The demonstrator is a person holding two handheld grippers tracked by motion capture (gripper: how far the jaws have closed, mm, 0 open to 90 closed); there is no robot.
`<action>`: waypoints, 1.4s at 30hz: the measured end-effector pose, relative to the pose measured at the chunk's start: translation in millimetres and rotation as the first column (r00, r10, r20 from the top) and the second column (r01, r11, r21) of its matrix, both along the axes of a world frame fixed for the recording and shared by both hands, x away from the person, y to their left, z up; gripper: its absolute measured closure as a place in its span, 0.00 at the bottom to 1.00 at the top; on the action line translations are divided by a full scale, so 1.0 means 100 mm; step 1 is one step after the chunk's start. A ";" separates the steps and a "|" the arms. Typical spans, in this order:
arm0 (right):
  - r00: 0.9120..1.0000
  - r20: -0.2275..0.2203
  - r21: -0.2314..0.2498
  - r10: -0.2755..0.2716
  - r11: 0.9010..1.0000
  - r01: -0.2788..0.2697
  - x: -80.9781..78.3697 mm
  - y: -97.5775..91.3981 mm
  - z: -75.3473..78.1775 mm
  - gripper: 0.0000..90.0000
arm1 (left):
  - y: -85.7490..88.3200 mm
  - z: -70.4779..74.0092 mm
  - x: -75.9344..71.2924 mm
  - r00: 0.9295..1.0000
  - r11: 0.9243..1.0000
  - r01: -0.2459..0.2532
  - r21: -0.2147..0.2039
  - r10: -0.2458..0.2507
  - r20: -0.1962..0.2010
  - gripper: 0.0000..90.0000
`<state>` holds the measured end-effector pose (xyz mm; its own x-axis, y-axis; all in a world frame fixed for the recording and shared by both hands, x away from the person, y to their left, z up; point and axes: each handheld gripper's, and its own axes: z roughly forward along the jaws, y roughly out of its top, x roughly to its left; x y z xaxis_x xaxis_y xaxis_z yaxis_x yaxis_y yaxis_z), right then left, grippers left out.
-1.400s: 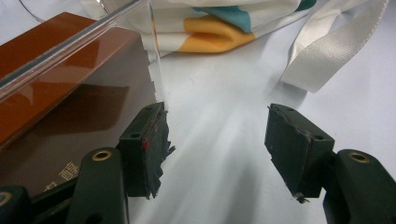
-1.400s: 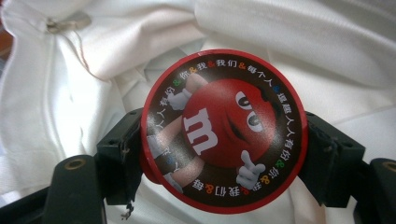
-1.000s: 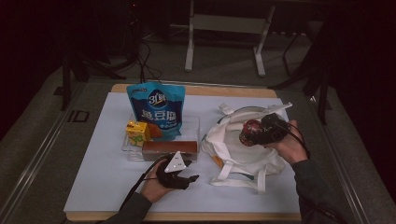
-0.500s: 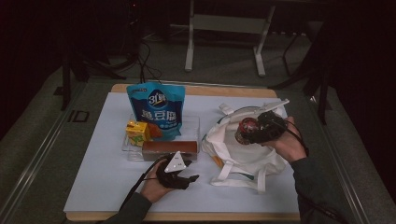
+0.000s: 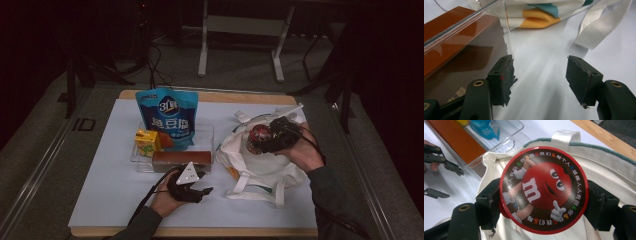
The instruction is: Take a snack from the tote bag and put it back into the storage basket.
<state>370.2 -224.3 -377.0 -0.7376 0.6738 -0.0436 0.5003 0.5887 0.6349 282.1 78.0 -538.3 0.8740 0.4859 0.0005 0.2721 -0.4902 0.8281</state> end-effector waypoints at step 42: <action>0.997 0.011 0.023 0.081 0.996 -0.081 0.02 0.39 0.06 0.28 | 0.00 0.00 0.00 1.000 1.000 0.000 -0.001 0.000 0.000 0.43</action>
<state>372.1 -185.3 -371.4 -0.7895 0.6126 -0.0367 0.4447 0.6123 0.6537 282.2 78.3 -538.1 0.8741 0.4858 -0.0003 0.2724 -0.4896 0.8283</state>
